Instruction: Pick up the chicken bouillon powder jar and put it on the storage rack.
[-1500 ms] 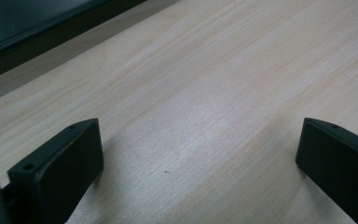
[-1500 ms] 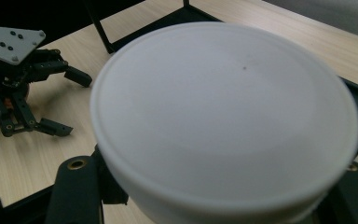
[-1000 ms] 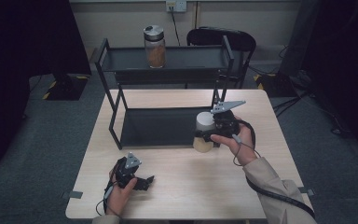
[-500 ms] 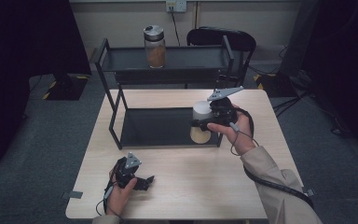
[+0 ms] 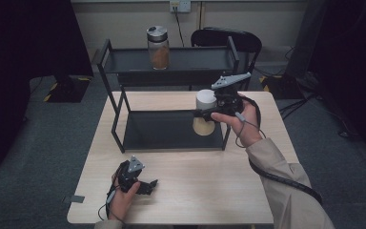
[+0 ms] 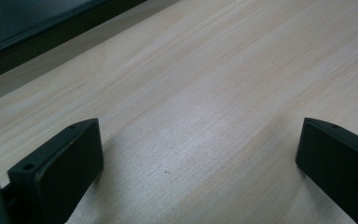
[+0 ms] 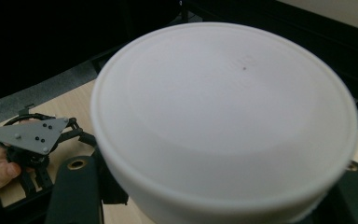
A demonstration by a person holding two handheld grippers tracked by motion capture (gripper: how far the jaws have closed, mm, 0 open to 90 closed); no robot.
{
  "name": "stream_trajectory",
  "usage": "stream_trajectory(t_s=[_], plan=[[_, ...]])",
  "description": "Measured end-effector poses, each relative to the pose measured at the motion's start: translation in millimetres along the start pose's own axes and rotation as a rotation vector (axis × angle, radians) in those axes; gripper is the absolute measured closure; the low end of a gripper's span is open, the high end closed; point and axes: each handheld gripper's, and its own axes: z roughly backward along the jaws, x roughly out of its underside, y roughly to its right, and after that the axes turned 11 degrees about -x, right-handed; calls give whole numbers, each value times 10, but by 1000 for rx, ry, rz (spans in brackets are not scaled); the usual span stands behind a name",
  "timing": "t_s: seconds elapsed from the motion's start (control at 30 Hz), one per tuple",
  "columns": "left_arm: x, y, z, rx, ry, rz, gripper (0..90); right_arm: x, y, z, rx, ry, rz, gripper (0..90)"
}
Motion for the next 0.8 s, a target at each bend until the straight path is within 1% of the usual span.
stream_trajectory(t_s=[0.2,0.43,0.67,0.8], plan=[[-1,-1,0,0,-1,0,0,-165,-33,15,7,-6,17,349],[0,1,1,0,0,0,0,-345,-77,29,9,-9,27,349],[0,0,0,0,0,0,0,-545,-113,80,10,-7,35,349],[0,0,0,0,0,0,0,-663,-132,106,19,-11,40,349]])
